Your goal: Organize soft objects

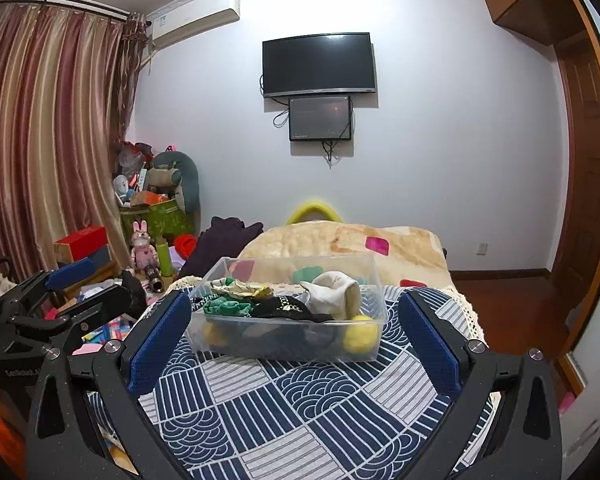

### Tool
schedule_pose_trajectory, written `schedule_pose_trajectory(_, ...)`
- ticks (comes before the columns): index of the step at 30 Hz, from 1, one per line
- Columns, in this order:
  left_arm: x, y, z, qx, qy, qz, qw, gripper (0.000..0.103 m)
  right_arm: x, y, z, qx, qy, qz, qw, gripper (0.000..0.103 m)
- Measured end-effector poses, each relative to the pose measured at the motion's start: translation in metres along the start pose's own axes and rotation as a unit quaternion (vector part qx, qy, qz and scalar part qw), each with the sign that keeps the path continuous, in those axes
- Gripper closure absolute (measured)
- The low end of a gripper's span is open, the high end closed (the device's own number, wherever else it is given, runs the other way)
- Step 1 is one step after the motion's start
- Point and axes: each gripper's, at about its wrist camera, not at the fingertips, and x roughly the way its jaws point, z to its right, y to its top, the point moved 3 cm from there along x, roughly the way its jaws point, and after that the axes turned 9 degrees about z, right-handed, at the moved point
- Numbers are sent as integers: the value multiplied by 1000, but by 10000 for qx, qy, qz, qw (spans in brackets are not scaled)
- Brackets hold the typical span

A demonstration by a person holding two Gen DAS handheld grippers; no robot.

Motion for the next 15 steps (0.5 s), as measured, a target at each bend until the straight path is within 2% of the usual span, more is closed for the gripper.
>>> schedule_pose_trajectory(15, -1, 1, -1, -55, -22, -4, 10000, 0, -4, 1, -1, -8, 1, 26, 10000, 0)
